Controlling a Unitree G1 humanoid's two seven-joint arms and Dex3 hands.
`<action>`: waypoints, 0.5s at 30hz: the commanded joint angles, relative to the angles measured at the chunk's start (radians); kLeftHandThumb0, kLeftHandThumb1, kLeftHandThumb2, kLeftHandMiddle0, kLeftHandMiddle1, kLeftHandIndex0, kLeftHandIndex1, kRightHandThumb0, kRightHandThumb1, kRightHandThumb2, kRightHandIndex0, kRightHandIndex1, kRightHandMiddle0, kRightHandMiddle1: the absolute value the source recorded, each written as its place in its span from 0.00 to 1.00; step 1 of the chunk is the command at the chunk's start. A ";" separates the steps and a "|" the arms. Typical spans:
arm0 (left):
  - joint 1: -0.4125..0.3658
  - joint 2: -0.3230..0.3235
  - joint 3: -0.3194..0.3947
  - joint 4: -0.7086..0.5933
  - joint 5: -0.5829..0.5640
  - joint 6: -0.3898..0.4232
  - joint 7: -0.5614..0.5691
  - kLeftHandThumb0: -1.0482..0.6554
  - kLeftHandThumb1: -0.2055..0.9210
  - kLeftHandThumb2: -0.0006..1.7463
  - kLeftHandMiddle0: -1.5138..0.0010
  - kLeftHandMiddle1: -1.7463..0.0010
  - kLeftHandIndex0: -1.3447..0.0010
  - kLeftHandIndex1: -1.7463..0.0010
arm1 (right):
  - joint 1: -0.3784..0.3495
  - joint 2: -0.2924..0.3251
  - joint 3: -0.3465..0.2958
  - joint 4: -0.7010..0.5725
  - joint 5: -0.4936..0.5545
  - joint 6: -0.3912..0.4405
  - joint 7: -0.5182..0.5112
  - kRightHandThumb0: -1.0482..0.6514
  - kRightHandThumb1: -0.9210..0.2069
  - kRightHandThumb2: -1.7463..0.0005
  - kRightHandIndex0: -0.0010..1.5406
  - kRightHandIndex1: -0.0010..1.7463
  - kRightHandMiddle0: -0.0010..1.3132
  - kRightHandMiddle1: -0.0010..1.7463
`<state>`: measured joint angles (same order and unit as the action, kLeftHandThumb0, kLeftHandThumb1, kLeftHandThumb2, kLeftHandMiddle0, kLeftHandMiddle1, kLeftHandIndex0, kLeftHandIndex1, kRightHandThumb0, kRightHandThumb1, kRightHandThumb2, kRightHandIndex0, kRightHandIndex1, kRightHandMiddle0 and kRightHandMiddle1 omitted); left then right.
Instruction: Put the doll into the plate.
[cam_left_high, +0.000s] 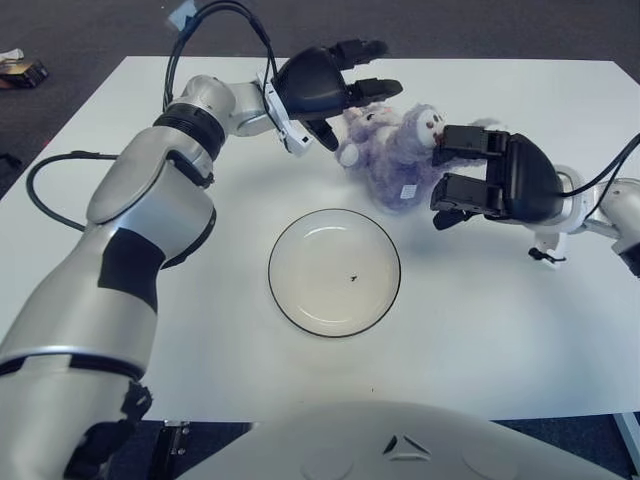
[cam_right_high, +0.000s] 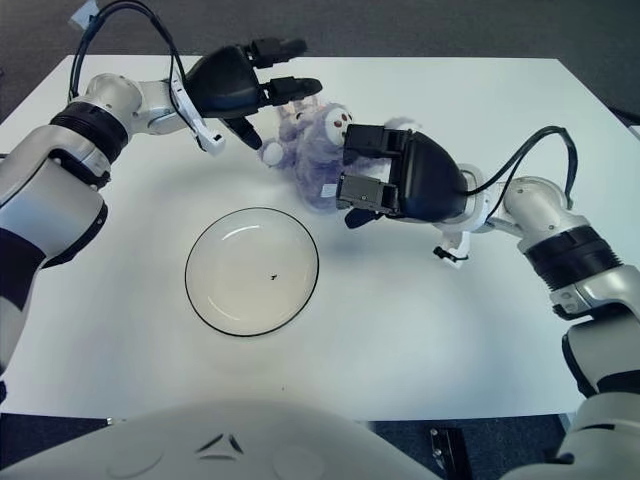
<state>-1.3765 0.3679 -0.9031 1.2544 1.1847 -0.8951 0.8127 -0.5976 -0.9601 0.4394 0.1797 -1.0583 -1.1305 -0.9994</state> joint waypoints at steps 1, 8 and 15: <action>-0.034 0.002 -0.013 0.005 0.007 0.008 -0.020 0.52 0.98 0.01 0.77 0.99 0.70 0.99 | 0.037 -0.001 -0.060 -0.033 0.070 -0.026 0.080 0.61 0.35 0.48 0.42 0.72 0.32 0.99; -0.024 -0.005 0.012 0.019 -0.041 -0.031 -0.082 0.49 0.99 0.01 0.73 0.99 0.67 0.99 | 0.061 0.010 -0.114 -0.028 0.199 -0.093 0.253 0.61 0.36 0.49 0.43 0.70 0.34 0.98; -0.018 -0.005 0.034 0.018 -0.077 -0.053 -0.132 0.46 1.00 0.01 0.72 0.99 0.66 0.99 | 0.079 0.052 -0.176 -0.016 0.259 -0.139 0.372 0.61 0.37 0.48 0.44 0.70 0.35 0.98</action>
<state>-1.3806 0.3632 -0.8813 1.2686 1.1270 -0.9422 0.6991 -0.5303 -0.9272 0.2957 0.1558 -0.8307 -1.2515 -0.6708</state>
